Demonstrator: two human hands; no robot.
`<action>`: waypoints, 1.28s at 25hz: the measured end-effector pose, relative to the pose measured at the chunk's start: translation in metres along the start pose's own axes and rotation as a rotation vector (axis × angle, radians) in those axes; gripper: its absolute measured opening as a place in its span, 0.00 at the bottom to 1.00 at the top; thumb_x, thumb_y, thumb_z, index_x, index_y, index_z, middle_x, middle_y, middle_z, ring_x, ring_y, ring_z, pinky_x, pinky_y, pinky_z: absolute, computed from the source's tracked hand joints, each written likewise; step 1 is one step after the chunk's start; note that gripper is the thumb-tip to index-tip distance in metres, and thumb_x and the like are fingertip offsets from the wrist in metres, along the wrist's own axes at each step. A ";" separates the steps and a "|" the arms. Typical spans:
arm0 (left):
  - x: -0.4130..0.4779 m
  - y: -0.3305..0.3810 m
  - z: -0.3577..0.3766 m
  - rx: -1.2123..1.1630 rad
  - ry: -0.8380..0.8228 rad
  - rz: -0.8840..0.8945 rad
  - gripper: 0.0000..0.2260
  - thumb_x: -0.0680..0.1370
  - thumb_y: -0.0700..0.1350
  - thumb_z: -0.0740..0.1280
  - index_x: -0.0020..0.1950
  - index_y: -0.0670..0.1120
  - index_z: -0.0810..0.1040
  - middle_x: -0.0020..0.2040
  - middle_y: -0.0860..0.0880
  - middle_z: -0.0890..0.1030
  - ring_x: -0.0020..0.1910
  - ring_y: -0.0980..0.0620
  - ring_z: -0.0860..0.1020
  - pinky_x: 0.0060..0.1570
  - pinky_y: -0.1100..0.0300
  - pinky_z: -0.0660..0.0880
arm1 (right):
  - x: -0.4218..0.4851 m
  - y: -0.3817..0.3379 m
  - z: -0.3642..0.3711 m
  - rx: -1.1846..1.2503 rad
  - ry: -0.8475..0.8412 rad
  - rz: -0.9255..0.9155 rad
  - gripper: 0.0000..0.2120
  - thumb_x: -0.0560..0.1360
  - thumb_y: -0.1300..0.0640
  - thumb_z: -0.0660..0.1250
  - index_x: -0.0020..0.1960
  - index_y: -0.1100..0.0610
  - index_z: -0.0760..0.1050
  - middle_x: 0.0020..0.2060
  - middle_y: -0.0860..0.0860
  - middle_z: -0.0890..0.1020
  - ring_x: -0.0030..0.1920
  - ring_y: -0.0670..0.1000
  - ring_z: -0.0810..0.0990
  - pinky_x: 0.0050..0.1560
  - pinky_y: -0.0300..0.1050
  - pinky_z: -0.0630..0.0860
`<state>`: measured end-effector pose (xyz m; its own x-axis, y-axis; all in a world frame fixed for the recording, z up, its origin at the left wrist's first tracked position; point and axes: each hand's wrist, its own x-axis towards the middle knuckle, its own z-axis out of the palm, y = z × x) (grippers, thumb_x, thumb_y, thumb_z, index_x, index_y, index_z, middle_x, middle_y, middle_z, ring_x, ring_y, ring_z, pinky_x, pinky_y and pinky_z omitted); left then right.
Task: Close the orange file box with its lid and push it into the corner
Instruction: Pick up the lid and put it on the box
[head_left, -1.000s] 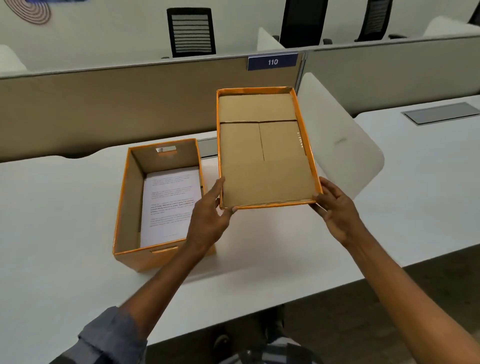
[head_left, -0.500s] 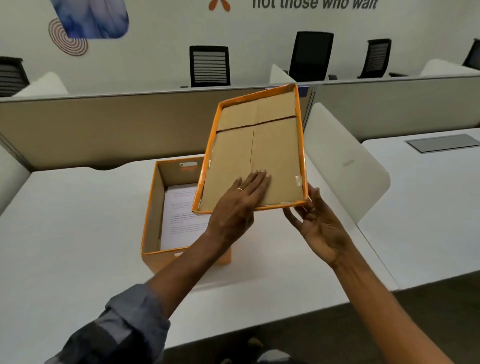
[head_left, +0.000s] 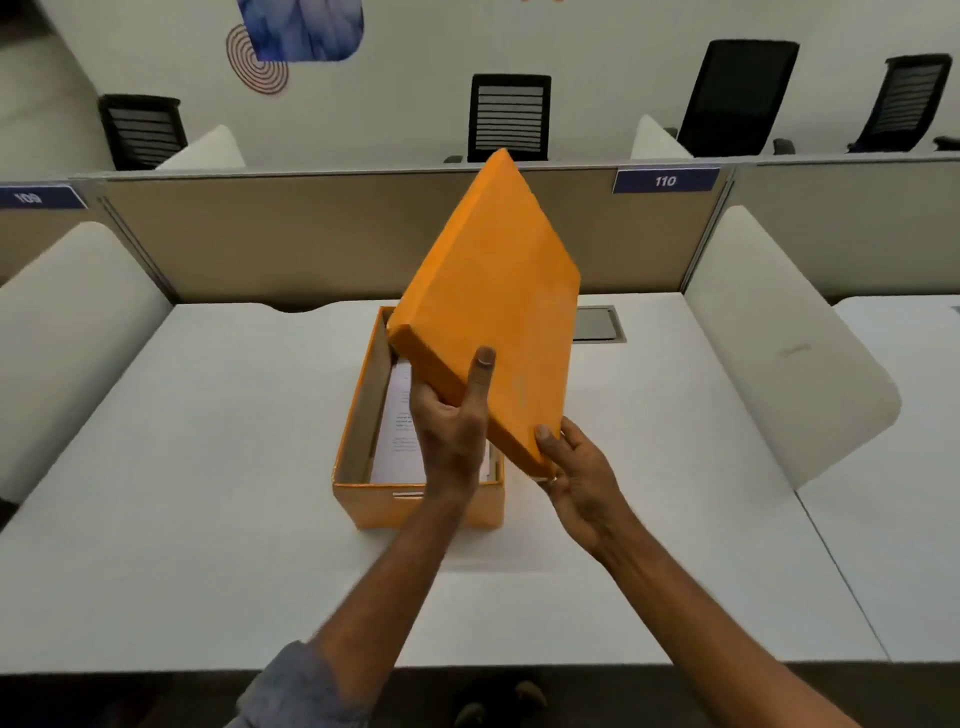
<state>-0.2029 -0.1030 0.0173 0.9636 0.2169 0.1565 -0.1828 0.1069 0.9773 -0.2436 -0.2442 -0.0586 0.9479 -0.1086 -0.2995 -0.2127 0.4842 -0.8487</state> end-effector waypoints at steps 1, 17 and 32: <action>0.011 -0.003 -0.017 0.003 0.070 0.009 0.29 0.72 0.63 0.70 0.71 0.59 0.67 0.64 0.58 0.78 0.56 0.60 0.81 0.45 0.70 0.79 | 0.005 0.000 -0.004 -0.043 0.002 -0.036 0.25 0.73 0.48 0.73 0.69 0.46 0.73 0.64 0.47 0.83 0.62 0.52 0.83 0.52 0.46 0.84; 0.032 -0.111 -0.158 0.725 0.006 -0.260 0.22 0.78 0.59 0.66 0.67 0.48 0.75 0.60 0.44 0.82 0.60 0.41 0.79 0.59 0.47 0.76 | 0.055 0.048 0.016 -0.853 -0.100 -0.168 0.34 0.79 0.46 0.68 0.79 0.56 0.59 0.71 0.56 0.75 0.68 0.59 0.77 0.66 0.56 0.78; 0.075 -0.124 -0.210 0.545 -0.163 -0.458 0.35 0.64 0.57 0.81 0.68 0.51 0.74 0.60 0.51 0.80 0.56 0.51 0.81 0.46 0.63 0.75 | 0.044 0.066 -0.002 -0.781 -0.076 -0.044 0.27 0.77 0.37 0.66 0.73 0.26 0.60 0.64 0.30 0.74 0.53 0.47 0.83 0.43 0.39 0.83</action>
<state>-0.1495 0.1039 -0.1220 0.9448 0.1147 -0.3068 0.3275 -0.3549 0.8757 -0.2160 -0.2187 -0.1284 0.9670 -0.0406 -0.2516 -0.2530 -0.2727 -0.9282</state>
